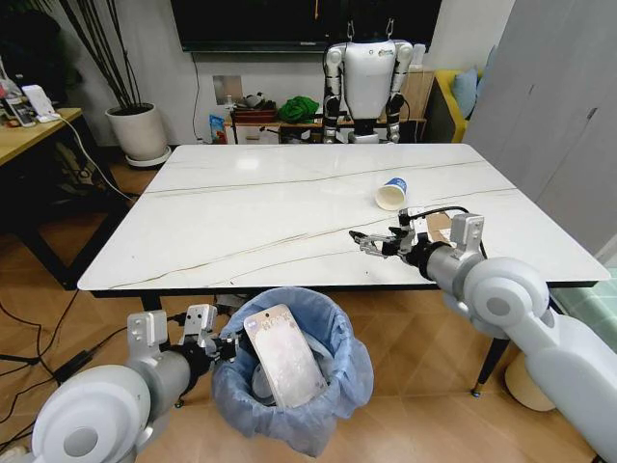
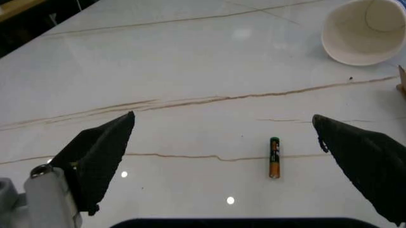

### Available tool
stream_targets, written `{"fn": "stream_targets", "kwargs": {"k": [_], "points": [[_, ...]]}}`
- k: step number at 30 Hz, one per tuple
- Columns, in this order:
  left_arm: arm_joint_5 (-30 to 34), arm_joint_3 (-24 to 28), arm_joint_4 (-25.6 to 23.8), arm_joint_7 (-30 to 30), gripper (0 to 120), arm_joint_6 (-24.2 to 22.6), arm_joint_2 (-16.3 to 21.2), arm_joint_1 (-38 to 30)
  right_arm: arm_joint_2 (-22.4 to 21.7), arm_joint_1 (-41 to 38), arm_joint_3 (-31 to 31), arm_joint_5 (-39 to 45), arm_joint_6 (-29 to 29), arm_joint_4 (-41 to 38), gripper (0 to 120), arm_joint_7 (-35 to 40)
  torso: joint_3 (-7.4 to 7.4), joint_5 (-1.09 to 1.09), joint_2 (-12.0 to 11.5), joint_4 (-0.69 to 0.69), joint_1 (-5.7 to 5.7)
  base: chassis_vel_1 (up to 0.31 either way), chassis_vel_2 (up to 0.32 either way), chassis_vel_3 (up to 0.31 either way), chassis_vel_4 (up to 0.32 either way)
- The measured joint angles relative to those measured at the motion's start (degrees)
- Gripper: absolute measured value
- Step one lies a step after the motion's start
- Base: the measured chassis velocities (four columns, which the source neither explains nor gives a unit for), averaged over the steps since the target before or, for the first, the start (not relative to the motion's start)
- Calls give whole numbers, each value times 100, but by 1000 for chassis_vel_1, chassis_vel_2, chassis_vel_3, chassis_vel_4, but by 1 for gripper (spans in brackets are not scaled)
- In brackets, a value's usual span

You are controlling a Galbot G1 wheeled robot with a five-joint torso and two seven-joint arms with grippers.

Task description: Pick up the trash bin and place the trash from the table into it.

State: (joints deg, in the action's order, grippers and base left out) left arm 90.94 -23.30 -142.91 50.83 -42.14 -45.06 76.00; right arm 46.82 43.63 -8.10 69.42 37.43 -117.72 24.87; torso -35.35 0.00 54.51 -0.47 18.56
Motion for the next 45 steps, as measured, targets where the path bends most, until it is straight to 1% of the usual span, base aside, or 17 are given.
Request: {"fn": "stream_targets", "kwargs": {"k": [6, 11, 14, 17, 23, 26, 27, 29, 32, 33, 34, 35, 38, 39, 41, 43, 45], "points": [[2, -18, 0, -7, 2, 0, 21, -7, 204, -232, 334, -266, 4, 487, 98, 128, 0, 0, 0, 1, 0, 0, 0, 0, 0], [3, -26, 4, -12, 2, 0, 10, -7, 247, -248, 414, -321, 9, 696, 96, 169, 0, 0, 0, 0, 0, 0, 0, 0, 0], [1, -26, 15, -19, 2, 0, -9, -13, 272, -246, 462, -372, 9, 814, 86, 195, 0, 0, 0, 0, -2, 0, 0, 0, 0], [0, -24, 23, -23, 2, 0, -11, -31, 282, -246, 499, -399, 9, 844, 81, 195, 0, 0, 0, 0, -2, 0, 0, 0, 0], [-1, -23, 29, -28, 2, 0, -13, -52, 293, -259, 547, -432, 9, 914, 77, 196, 0, 0, 0, 0, -1, 0, 0, 0, 0], [-4, -23, 28, -36, 2, 0, -29, -48, 288, -237, 549, -462, 9, 956, 67, 188, 1, 0, 0, 0, -1, 0, 0, 0, 0], [-4, -23, 28, -36, 2, 0, -29, -48, 288, -237, 549, -462, 9, 956, 67, 188, 1, 0, 0, 0, -1, 0, 0, 0, 0], [-5, -21, 28, -39, 2, 0, -39, -41, 272, -188, 547, -513, 9, 969, 56, 165, 1, 0, 0, 0, -2, 0, 0, 0, 0], [-6, -16, 27, -44, 2, 0, -45, -43, 268, -154, 540, -532, 9, 970, 53, 156, 1, 0, 0, 0, -2, 0, 0, 0, 0], [-5, -12, 26, -48, 2, 0, -46, -51, 265, -133, 533, -538, 6, 970, 47, 155, 1, 0, 0, -1, -2, 0, 0, 0, 0], [-6, -10, 26, -50, 2, 0, -45, -58, 264, -126, 532, -541, 4, 968, 43, 154, 1, 0, 0, -1, -2, 0, 0, 0, 0], [-6, -10, 26, -50, 2, 0, -45, -58, 264, -126, 532, -541, 4, 968, 43, 154, 1, 0, 0, -1, -2, 0, 0, 0, 0], [-6, -8, 26, -68, 2, 0, -43, -82, 264, -127, 537, -543, 4, 967, 34, 156, 1, 0, 0, -1, -2, 0, 0, 0, 0], [-6, -8, 26, -68, 2, 0, -43, -82, 264, -127, 537, -543, 4, 967, 34, 156, 1, 0, 0, -1, -2, 0, 0, 0, 0], [-8, -8, 26, -82, 2, 0, -40, -83, 264, -133, 544, -552, 4, 968, 23, 157, 1, 0, 0, 0, -1, 0, 0, 0, 0], [-10, -8, 26, -88, 2, 0, -38, -83, 264, -135, 548, -562, 4, 968, 20, 157, 1, 0, 0, 0, -1, 0, 0, 0, 0], [-11, -8, 27, -102, 2, 0, -35, -91, 264, -138, 561, -573, 4, 968, 11, 160, 1, 0, 0, 0, -2, 0, 0, 0, 0]]}}
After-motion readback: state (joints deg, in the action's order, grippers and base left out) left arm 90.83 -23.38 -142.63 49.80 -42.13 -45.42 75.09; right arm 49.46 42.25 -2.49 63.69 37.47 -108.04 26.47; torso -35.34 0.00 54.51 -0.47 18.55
